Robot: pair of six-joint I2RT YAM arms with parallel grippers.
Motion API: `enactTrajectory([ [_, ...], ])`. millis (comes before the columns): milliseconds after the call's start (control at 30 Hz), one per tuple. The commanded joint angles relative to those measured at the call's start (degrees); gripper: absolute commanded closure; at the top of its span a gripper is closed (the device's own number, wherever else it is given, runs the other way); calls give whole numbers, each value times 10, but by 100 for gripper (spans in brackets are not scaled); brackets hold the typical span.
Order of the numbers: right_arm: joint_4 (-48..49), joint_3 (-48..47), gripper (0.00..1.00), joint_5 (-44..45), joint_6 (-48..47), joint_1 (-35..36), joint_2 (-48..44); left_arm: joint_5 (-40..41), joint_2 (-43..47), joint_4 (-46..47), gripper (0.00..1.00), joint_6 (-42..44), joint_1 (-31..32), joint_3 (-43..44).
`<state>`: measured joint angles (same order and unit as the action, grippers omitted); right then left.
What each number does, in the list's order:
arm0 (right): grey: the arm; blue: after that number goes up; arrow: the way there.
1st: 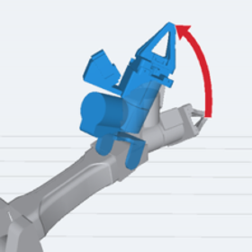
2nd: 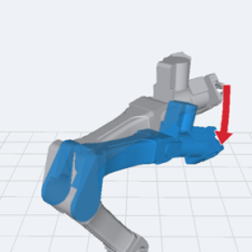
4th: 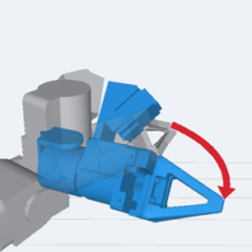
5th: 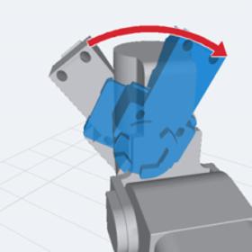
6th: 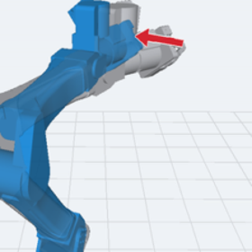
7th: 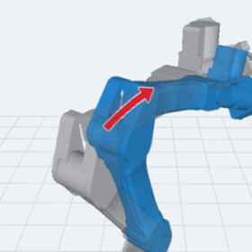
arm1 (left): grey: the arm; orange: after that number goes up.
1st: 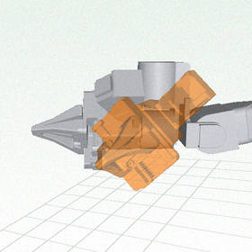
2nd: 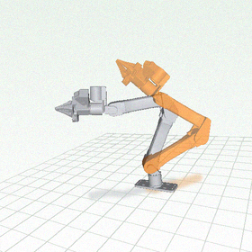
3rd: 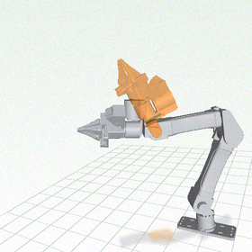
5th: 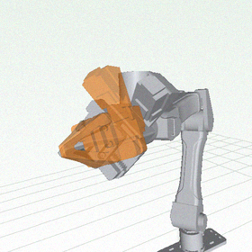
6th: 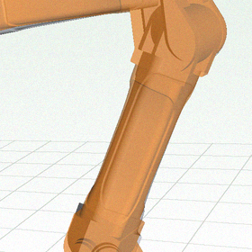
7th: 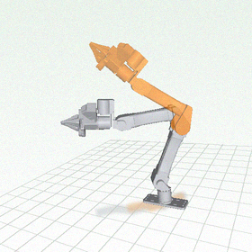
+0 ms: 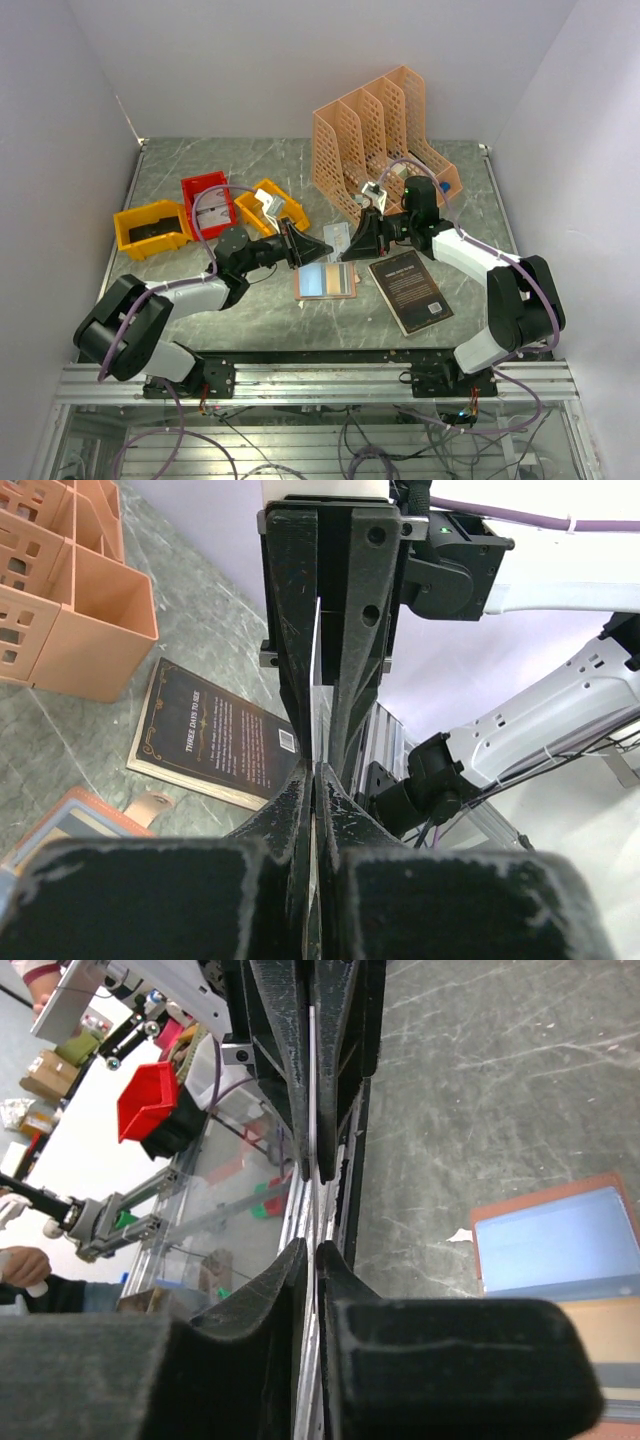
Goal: Put the credit cards into the card holder
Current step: Pick up the credit card from the storage box.
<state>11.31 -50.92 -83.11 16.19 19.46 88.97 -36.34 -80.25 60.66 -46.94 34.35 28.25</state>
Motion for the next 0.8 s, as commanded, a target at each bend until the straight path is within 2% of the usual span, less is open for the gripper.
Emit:
enactTrajectory([
  [0,0,-10,98,-23,-13,5,-6,-14,-3,43,93,14,5,18],
  [100,-26,-20,100,-27,-38,5,2,6,6,25,86,17,5,15],
  [200,-36,-23,100,-31,-46,6,6,48,38,21,64,21,4,-3],
  [300,-35,-20,100,-30,-52,9,5,94,66,57,45,-8,2,-32],
  [367,-39,-20,100,-30,-60,13,5,107,69,78,37,-43,-1,-37],
  [533,-76,-29,100,-37,-101,17,7,55,17,127,39,-125,-12,-12],
  [633,-85,-31,100,-36,-110,17,4,20,-25,145,50,-152,-17,1],
  [767,-118,-34,100,-24,-144,18,-1,-17,-76,216,65,-203,-26,9],
])
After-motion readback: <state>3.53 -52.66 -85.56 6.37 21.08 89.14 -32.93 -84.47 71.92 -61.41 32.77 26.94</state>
